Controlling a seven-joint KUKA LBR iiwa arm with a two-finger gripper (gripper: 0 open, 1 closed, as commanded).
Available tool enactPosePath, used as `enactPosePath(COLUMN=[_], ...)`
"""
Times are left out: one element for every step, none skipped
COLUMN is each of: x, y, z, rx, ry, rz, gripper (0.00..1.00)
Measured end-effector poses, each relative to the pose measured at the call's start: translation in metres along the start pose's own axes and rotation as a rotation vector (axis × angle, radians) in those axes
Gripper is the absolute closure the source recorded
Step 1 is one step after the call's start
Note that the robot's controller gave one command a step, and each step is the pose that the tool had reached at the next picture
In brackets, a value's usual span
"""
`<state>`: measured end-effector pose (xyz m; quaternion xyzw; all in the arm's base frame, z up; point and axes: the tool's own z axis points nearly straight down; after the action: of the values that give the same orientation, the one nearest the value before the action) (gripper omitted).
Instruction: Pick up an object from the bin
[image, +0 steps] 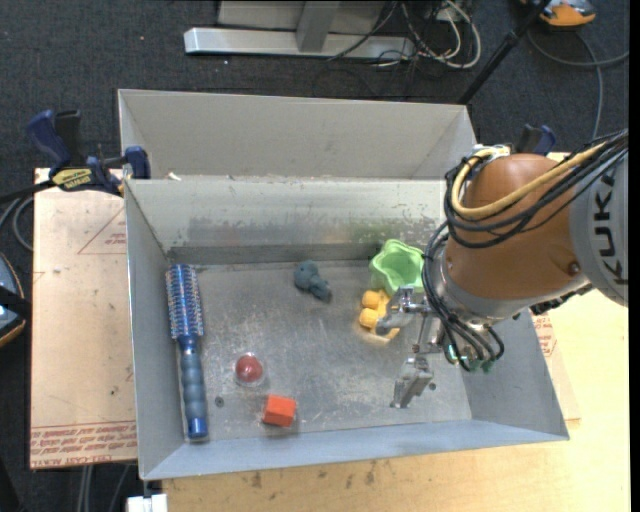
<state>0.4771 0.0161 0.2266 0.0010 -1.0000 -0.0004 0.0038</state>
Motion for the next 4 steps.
enactPosePath(x=[-0.043,-0.168,-0.132,-0.157], y=[0.063,0.093,-0.046,-0.062], z=[0.105,0.123,0.104,0.150], rx=[-0.002,0.001,0.006,-0.001], ry=[-0.002,-0.012,-0.007,-0.011], rz=[0.013,-0.516,-0.680,-0.552], gripper=[0.00,0.00,0.00,0.00])
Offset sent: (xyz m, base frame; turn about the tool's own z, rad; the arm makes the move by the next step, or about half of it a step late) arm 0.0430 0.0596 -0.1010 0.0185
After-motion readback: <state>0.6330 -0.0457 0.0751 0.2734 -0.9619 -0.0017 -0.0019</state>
